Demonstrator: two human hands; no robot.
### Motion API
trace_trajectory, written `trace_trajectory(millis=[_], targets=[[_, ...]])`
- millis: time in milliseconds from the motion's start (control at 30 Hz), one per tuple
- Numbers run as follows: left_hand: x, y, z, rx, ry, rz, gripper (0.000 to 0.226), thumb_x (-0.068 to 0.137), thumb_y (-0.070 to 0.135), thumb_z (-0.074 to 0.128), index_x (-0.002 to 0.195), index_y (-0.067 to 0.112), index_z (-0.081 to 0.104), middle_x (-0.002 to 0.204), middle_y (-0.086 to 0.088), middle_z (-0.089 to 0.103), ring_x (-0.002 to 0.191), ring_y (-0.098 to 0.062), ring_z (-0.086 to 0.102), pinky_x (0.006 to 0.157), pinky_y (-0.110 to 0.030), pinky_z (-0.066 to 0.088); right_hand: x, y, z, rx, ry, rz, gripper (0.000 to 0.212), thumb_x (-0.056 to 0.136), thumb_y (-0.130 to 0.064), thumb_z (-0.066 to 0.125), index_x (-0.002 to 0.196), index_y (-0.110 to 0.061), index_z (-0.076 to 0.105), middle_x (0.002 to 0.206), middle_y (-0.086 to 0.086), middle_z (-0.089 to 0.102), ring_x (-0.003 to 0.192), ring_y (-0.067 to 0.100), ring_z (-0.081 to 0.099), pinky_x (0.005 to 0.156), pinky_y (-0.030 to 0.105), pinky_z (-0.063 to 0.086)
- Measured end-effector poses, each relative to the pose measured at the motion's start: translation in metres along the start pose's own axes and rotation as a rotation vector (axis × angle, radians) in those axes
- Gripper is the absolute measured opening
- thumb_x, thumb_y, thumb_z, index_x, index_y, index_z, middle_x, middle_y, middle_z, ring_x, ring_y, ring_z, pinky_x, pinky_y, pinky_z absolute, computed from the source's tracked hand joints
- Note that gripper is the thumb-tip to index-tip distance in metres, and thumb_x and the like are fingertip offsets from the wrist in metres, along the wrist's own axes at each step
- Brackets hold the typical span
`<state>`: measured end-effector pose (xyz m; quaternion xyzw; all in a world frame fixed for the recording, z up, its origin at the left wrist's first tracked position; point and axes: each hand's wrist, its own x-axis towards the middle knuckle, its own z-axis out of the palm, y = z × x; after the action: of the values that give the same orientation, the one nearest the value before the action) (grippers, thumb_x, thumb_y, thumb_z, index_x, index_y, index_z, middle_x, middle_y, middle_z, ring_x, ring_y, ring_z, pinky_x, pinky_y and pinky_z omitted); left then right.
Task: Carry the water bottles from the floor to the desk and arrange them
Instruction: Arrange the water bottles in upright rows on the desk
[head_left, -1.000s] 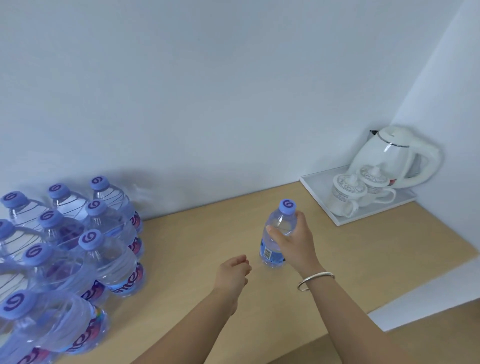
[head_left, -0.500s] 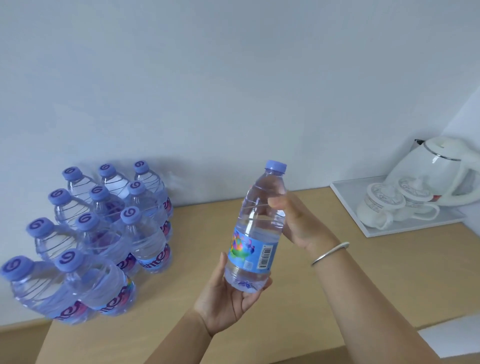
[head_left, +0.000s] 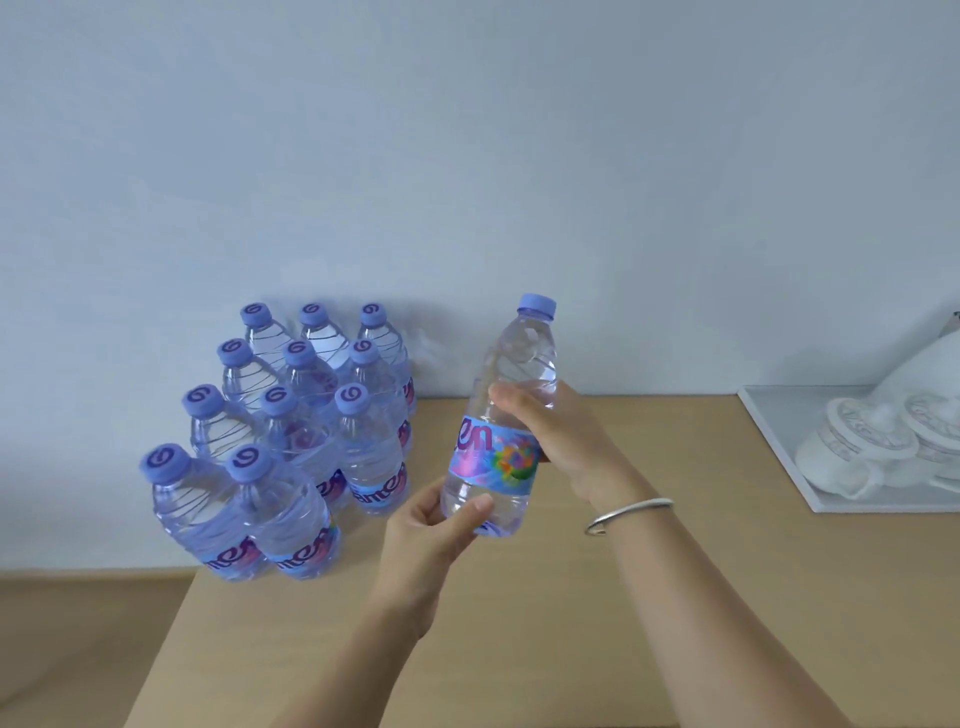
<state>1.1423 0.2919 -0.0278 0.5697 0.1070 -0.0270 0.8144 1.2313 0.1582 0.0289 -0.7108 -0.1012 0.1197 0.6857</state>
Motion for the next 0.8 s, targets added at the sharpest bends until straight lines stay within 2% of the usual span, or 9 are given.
trace_trajectory(millis=[33,133,200,333,467,533,600,667,800], targets=[[-0.002,0.003,-0.003,-0.062,-0.061,-0.030,0.039,0.064,0.024,0.073,0.097,0.004,0.069,0.095,-0.014,0.073,0.091,-0.026,0.067,0.080,-0.027,0.056,0.000,-0.002,0.002,0.006,-0.043,-0.012,0.024,0.061,-0.045,0.070,0.080,-0.030,0.070,0.077,-0.010,0.072,0.071,0.005,0.069,0.057,0.016,0.050],[-0.005,0.010,-0.013,-0.183,-0.247,-0.110,0.074,0.041,0.038,0.091,0.098,-0.003,0.067,0.095,-0.016,0.072,0.086,-0.025,0.070,0.073,-0.027,0.056,0.002,-0.003,0.008,0.061,-0.184,0.007,0.060,0.052,-0.047,0.069,0.102,-0.013,0.064,0.091,0.001,0.069,0.083,0.014,0.067,0.068,0.022,0.051],[-0.008,0.012,-0.015,-0.178,-0.248,-0.082,0.080,0.034,0.040,0.094,0.096,-0.002,0.067,0.093,-0.016,0.072,0.084,-0.023,0.070,0.071,-0.028,0.056,0.000,-0.004,0.013,0.152,-0.274,0.008,0.065,0.054,-0.042,0.067,0.110,-0.010,0.058,0.098,0.007,0.066,0.090,0.021,0.064,0.079,0.030,0.050],[-0.013,0.012,-0.012,0.043,-0.018,0.103,0.047,0.046,0.031,0.085,0.088,0.014,0.074,0.090,-0.008,0.074,0.085,-0.018,0.069,0.072,-0.020,0.054,0.005,-0.016,0.017,0.118,-0.327,-0.050,0.041,0.066,-0.034,0.068,0.105,-0.023,0.061,0.096,-0.003,0.070,0.090,0.016,0.067,0.078,0.029,0.054],[-0.017,0.004,-0.012,0.215,0.169,0.175,0.038,0.060,0.014,0.087,0.093,0.018,0.071,0.086,0.000,0.075,0.078,-0.010,0.070,0.066,-0.014,0.052,0.014,-0.021,0.029,-0.247,-0.045,-0.071,0.051,0.066,-0.048,0.075,0.104,-0.016,0.062,0.103,0.000,0.069,0.094,0.015,0.067,0.090,0.042,0.053],[-0.018,0.005,-0.019,0.153,0.107,0.123,0.040,0.063,0.015,0.082,0.101,0.014,0.069,0.093,-0.003,0.075,0.085,-0.012,0.070,0.072,-0.019,0.052,0.013,-0.018,0.034,-0.240,-0.021,-0.057,0.053,0.065,-0.040,0.080,0.106,-0.013,0.060,0.105,0.004,0.068,0.095,0.015,0.066,0.089,0.039,0.053],[-0.019,0.008,-0.033,-0.004,-0.065,-0.005,0.049,0.063,0.019,0.078,0.109,0.007,0.066,0.105,-0.012,0.072,0.096,-0.022,0.068,0.083,-0.029,0.052,0.011,-0.017,0.037,-0.143,-0.153,-0.041,0.061,0.058,-0.035,0.080,0.109,-0.009,0.059,0.103,0.008,0.068,0.091,0.018,0.067,0.084,0.037,0.055],[-0.021,0.011,-0.045,-0.077,-0.209,-0.078,0.063,0.053,0.024,0.086,0.107,0.000,0.065,0.104,-0.018,0.070,0.094,-0.028,0.067,0.083,-0.033,0.054,0.009,-0.015,0.040,-0.039,-0.282,-0.026,0.068,0.053,-0.037,0.074,0.112,-0.007,0.059,0.100,0.009,0.068,0.085,0.022,0.066,0.076,0.033,0.056],[-0.025,0.006,-0.053,0.006,-0.087,-0.013,0.046,0.049,0.022,0.083,0.091,0.006,0.073,0.097,-0.020,0.071,0.089,-0.030,0.068,0.079,-0.033,0.056,0.012,-0.010,0.053,-0.062,-0.336,-0.017,0.057,0.057,-0.038,0.070,0.111,-0.022,0.061,0.091,-0.003,0.067,0.083,0.013,0.064,0.082,0.030,0.053]])
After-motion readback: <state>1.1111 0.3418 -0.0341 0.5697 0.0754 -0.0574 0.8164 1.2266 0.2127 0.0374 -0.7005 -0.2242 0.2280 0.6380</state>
